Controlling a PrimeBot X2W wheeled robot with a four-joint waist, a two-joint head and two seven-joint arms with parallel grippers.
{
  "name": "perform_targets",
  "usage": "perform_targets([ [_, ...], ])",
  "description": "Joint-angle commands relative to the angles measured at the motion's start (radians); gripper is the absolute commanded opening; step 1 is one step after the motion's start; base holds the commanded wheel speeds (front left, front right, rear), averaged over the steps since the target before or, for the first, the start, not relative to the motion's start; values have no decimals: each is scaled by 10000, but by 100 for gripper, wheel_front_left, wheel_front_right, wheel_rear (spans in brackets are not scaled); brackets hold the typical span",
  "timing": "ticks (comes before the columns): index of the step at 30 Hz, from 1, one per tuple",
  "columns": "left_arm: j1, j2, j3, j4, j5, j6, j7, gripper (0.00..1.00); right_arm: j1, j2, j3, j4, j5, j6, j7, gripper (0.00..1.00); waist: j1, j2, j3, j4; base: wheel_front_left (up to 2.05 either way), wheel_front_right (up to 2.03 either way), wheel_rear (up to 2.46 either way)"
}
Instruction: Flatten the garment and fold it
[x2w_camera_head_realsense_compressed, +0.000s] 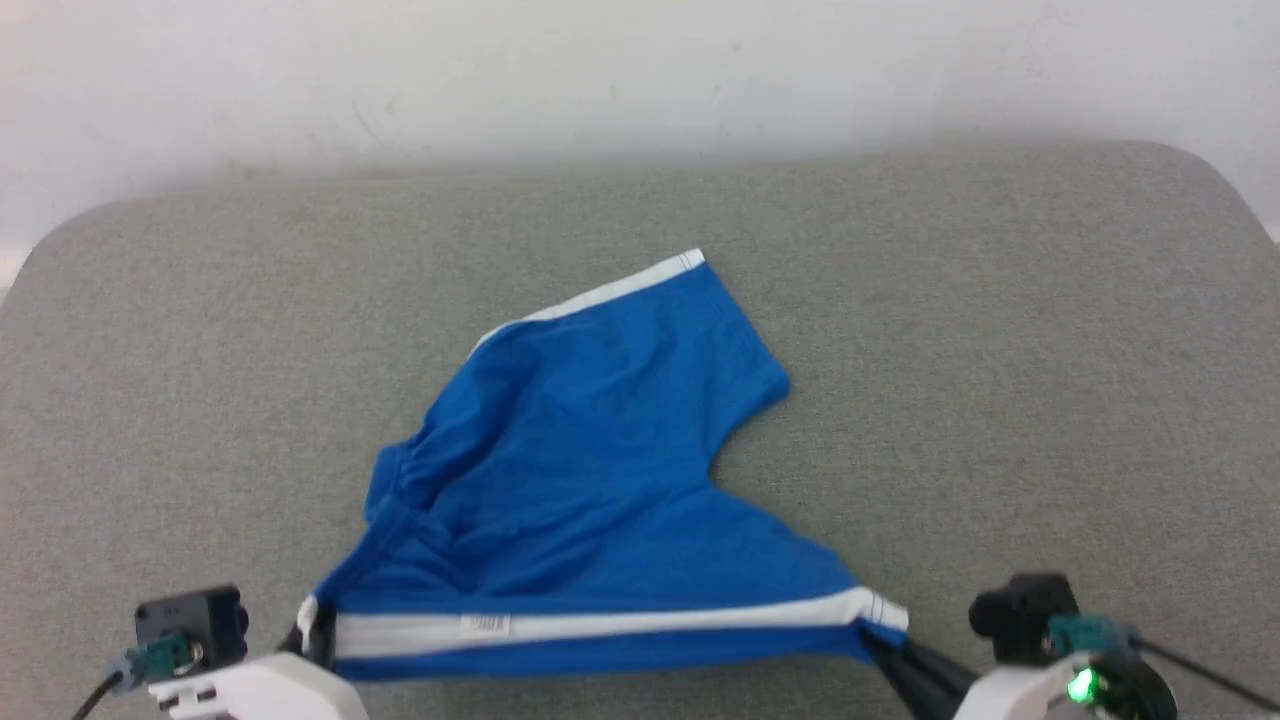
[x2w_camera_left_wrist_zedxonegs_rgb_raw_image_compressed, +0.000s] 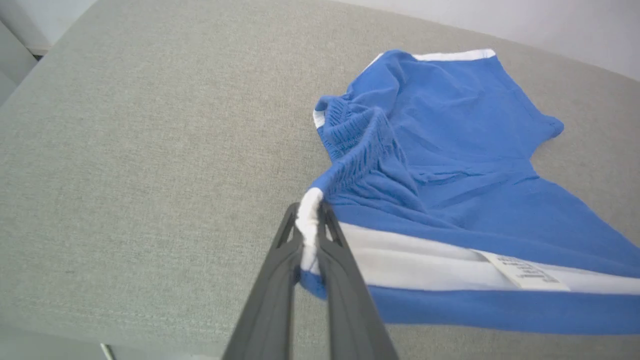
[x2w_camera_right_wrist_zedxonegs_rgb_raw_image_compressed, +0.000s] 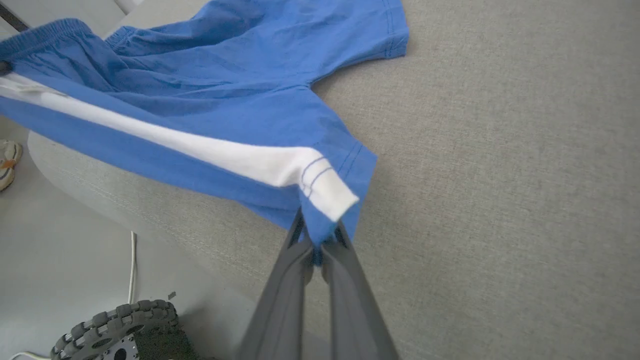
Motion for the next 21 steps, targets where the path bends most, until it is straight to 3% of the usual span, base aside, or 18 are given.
perform_targets([
  [1, 293, 161, 83, -238, 37, 200, 158, 0, 586, 380, -278, -727, -400, -25, 478, 0, 3, 0, 25, 40, 0, 0, 0],
  [5, 870, 347, 39, -814, -72, 486, 695, 0, 1879, 1256, -709, -2617, -1282, -25, 1707, 0, 3, 0, 119, 77, 0, 0, 0],
  [10, 695, 311, -37, -892, -314, 445, 1062, 0, 1600, 1392, -842, -3320, -1509, -25, 2205, 0, 3, 0, 449, 104, 0, 0, 0],
  [16, -1143, 192, -230, 164, -695, -216, 1677, 0, -1236, 664, -375, -1846, -825, -25, 2166, 0, 3, 0, 976, 277, 0, 0, 0],
  [21, -2883, -138, -268, 1404, -1078, -682, 2092, 0, -3981, 225, 194, 284, 117, -25, 2095, 0, 3, 0, 1412, 443, 0, 0, 0],
])
